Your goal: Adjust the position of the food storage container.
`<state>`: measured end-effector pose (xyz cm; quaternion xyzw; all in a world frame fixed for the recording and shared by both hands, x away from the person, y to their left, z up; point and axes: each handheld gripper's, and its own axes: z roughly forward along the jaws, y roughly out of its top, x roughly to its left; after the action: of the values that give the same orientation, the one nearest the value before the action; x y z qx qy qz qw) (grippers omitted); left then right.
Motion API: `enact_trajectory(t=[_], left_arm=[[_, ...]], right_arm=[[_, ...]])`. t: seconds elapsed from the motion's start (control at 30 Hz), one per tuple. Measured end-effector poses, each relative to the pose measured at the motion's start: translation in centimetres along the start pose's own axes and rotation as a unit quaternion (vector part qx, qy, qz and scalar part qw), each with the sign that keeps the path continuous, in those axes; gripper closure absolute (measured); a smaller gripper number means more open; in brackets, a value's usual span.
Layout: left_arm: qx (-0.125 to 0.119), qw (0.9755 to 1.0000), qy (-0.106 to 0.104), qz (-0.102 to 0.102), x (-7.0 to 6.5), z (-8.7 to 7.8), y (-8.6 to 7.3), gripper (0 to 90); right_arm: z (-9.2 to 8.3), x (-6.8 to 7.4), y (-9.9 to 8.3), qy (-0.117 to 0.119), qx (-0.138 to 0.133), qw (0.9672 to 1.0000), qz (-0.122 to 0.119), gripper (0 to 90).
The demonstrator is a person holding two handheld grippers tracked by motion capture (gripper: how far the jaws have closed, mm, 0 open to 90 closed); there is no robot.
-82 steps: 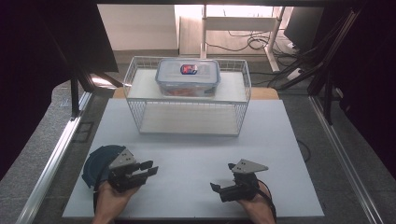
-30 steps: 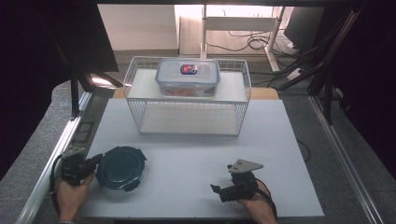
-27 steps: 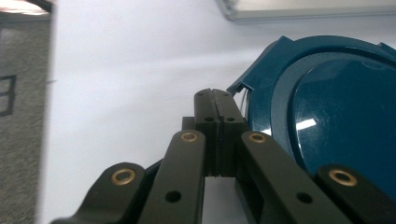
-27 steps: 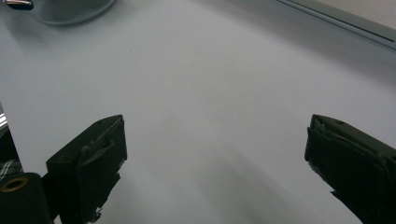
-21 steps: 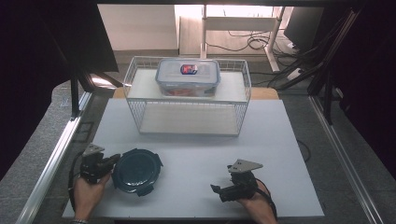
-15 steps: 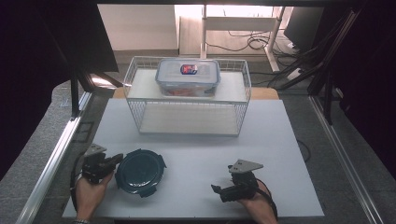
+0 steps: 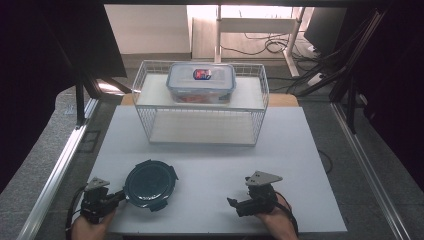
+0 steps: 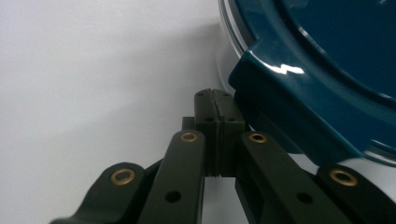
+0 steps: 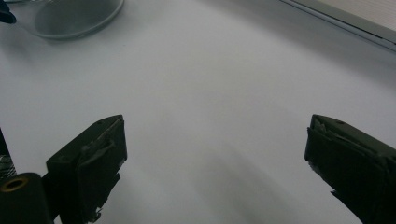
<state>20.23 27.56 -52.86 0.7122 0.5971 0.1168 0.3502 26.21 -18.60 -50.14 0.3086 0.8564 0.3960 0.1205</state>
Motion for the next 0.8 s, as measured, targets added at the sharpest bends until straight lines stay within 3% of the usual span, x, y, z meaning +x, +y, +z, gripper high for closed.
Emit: enact_trajectory(t=[0.3, 0.8], left_arm=[[-0.002, 0.9999, -0.004, -0.009, -0.1, 0.6, 0.6, 89.9], [0.005, 0.9981, -0.023, 0.057, -3.2, 4.5, 4.2, 89.9]], right_arm=[[0.0, -0.1, 0.0, 0.000, 0.001, 1.0000, 0.002, 5.5], [0.2, -0.3, 0.0, -0.001, 0.005, 1.0000, 0.006, 5.5]])
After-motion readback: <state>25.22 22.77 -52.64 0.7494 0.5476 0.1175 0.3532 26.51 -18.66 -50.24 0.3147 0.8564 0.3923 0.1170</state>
